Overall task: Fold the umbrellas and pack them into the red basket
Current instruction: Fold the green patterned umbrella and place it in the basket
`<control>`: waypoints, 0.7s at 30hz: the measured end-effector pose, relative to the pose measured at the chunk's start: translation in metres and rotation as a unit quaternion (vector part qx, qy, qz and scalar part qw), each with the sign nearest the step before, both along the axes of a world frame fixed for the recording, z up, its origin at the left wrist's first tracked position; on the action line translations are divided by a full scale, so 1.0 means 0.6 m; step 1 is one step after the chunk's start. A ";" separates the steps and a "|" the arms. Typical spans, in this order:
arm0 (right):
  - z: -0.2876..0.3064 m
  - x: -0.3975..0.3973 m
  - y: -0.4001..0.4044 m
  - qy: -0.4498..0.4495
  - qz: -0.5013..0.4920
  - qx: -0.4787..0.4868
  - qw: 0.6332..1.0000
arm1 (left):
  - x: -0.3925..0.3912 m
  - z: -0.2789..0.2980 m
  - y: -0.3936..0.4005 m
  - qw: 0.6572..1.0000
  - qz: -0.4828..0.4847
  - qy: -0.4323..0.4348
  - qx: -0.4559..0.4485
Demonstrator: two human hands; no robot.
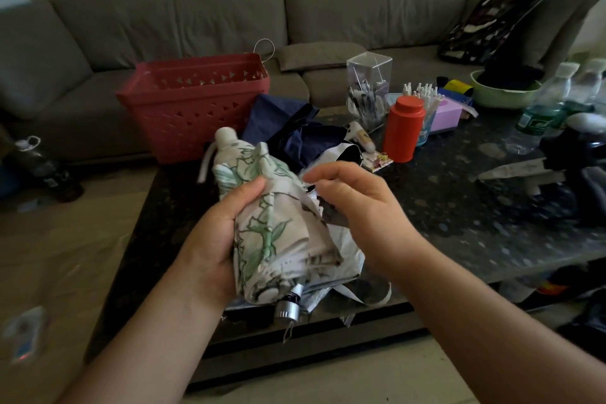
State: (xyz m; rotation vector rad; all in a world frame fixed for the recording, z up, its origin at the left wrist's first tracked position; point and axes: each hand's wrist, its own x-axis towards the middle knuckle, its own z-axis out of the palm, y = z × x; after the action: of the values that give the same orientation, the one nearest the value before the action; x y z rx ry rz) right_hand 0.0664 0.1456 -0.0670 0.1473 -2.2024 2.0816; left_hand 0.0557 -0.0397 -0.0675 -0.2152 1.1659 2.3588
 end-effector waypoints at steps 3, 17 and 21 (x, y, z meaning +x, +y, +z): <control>-0.011 -0.016 0.006 0.019 0.018 0.087 0.996 | 0.008 -0.001 0.010 1.000 -0.020 0.003 0.015; -0.015 -0.004 0.005 -0.053 0.136 -0.004 0.989 | 0.000 -0.008 0.015 0.998 -0.049 0.016 -0.038; -0.013 -0.004 0.002 -0.069 0.119 0.028 0.990 | -0.006 -0.011 0.010 0.997 -0.030 0.012 -0.068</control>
State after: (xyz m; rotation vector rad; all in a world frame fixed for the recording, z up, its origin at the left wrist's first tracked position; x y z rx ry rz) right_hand 0.0643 0.1466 -0.0749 0.2937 -2.4331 2.2106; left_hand 0.0521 -0.0337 -0.0741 -0.1951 1.3270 2.2378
